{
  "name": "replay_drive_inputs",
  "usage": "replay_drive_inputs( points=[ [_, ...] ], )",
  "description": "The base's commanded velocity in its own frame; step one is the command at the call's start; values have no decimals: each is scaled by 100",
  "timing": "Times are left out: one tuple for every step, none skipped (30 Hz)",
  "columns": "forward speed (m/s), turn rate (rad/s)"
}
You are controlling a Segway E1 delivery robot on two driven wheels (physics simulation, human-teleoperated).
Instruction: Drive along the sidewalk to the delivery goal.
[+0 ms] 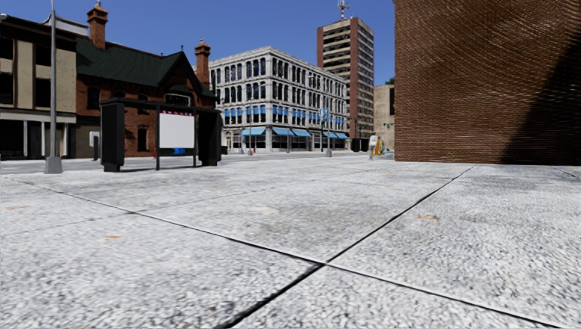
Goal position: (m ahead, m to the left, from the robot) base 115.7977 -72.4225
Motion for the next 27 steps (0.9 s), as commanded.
replay_drive_inputs(
  points=[
    [200, 0],
    [200, 0],
    [200, 0],
    [200, 0],
    [200, 0],
    [200, 0],
    [200, 0],
    [200, 0],
    [200, 0],
    [200, 0],
    [200, 0],
    [200, 0],
    [200, 0],
    [200, 0],
    [200, 0],
    [200, 0],
    [200, 0],
    [200, 0],
    [200, 0],
    [200, 0],
    [200, 0],
    [200, 0],
    [200, 0],
    [200, 0],
    [200, 0],
    [200, 0],
    [200, 0]
  ],
)
